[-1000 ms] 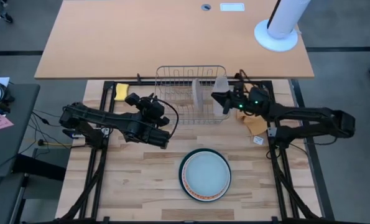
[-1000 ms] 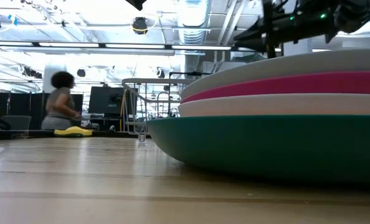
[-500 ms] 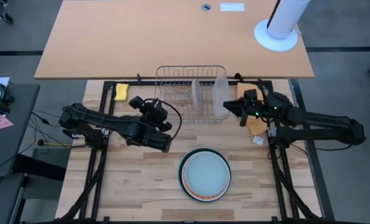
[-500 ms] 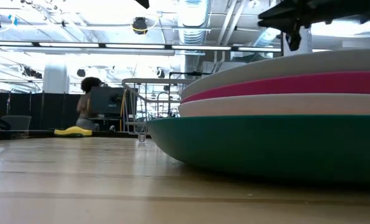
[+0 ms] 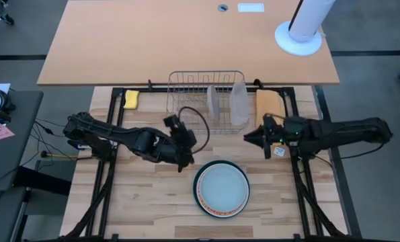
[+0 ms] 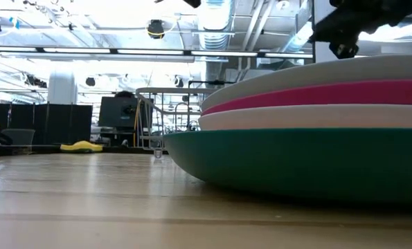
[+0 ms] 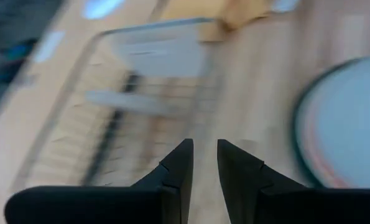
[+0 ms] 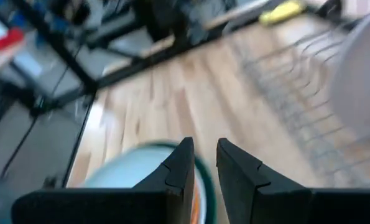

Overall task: Sort dishes
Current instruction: Put the light blue plate into the dish rack

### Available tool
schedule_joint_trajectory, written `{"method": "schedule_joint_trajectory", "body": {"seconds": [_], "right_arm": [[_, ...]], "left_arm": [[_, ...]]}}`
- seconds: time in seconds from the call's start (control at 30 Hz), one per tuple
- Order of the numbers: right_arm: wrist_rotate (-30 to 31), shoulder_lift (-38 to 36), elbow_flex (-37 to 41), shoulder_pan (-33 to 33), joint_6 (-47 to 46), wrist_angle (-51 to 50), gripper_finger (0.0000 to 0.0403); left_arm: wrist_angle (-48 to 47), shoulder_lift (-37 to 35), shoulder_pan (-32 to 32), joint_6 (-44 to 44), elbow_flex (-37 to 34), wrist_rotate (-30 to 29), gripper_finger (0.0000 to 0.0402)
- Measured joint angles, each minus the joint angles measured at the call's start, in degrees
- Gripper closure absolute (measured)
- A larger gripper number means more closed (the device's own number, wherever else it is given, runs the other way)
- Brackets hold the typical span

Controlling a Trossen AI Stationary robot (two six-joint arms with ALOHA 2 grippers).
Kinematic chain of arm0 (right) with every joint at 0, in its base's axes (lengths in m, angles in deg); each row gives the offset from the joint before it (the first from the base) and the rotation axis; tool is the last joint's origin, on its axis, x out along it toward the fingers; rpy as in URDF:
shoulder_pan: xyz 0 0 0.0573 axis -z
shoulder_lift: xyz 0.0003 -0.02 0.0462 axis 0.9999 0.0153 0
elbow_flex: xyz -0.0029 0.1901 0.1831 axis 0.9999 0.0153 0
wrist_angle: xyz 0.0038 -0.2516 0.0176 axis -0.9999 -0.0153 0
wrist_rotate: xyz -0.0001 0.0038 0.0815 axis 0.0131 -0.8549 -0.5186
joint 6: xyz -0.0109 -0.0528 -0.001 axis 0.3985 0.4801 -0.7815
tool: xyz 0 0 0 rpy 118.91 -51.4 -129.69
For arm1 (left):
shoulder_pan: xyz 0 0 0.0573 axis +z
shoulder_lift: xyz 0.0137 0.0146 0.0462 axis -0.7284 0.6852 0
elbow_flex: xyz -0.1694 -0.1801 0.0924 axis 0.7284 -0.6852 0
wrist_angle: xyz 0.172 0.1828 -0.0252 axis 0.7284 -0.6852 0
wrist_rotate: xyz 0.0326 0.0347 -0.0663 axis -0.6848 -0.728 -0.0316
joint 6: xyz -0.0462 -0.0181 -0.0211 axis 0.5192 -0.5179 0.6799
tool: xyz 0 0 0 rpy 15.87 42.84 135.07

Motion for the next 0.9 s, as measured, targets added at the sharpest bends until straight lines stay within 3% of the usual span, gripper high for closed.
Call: {"method": "schedule_joint_trajectory", "body": {"seconds": [0.13,0.4,0.67,0.9], "right_arm": [[0.2,2.65,0.0,-5.57,-1.7,-2.69,0.033],[7.41,8.6,0.0,-12.8,-1.67,-2.64,0.033],[9.06,14.05,0.0,-15.26,-1.03,-2.62,0.033],[9.07,17.85,0.0,-17.04,-0.14,-2.63,0.033]], "left_arm": [[4.44,0.04,-0.02,-1.71,-3.81,6.88,0.0334],[10.66,0.1,-0.02,-1.59,-13.76,15.56,0.0334],[12.16,0.07,-0.02,7.77,-14.8,17.51,0.0334],[17.58,1.13,-1.47,9.25,-14.76,22.91,0.0334]]}}
